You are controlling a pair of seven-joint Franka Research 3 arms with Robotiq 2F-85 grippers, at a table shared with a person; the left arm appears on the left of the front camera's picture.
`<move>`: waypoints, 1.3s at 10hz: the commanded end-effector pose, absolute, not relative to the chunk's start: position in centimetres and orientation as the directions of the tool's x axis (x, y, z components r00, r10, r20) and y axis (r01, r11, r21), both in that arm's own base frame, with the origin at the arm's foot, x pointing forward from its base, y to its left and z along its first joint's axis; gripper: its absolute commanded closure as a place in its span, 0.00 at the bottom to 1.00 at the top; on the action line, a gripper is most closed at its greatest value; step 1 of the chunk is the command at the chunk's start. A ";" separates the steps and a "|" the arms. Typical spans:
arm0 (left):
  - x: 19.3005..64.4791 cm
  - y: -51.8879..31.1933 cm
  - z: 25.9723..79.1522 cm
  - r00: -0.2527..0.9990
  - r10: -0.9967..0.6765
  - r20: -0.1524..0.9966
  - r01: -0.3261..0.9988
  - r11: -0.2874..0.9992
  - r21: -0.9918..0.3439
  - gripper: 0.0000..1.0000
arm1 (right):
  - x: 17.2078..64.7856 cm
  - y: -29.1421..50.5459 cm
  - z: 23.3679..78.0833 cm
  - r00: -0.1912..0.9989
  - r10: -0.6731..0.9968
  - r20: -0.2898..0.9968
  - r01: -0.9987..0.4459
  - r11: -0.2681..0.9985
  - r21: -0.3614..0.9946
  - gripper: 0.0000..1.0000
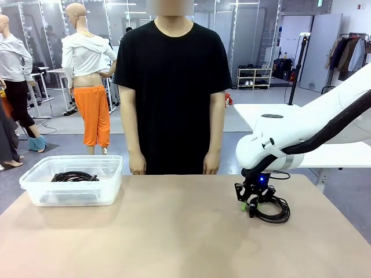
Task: Organize and store the cables.
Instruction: Place the USB Extension Cable into the Organizing box.
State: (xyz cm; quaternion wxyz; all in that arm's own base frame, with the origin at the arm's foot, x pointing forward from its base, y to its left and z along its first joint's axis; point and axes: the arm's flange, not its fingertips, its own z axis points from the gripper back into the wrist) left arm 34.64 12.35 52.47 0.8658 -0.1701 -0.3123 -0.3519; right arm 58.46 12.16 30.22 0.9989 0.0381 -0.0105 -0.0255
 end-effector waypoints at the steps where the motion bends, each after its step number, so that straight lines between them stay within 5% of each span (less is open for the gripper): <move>1: 34.4 12.2 52.7 0.571 -0.492 0.657 0.709 0.699 -0.093 0.00 | 57.6 12.7 30.7 0.993 -0.094 0.064 0.093 0.995 0.020 0.97; 7: 34.4 12.2 52.7 0.571 -0.492 0.657 0.709 0.699 -0.093 0.00 | 55.4 13.9 35.9 0.993 -0.098 0.067 0.100 0.995 -0.015 1.00; 10: 34.4 12.2 52.7 0.571 -0.492 0.657 0.709 0.699 -0.093 0.00 | 52.3 20.7 40.7 0.992 -0.098 0.074 0.097 0.995 0.007 1.00; 13: 34.4 12.2 52.7 0.571 -0.492 0.657 0.709 0.699 -0.093 0.00 | 50.1 29.6 39.8 0.992 -0.061 0.107 0.056 0.997 0.056 1.00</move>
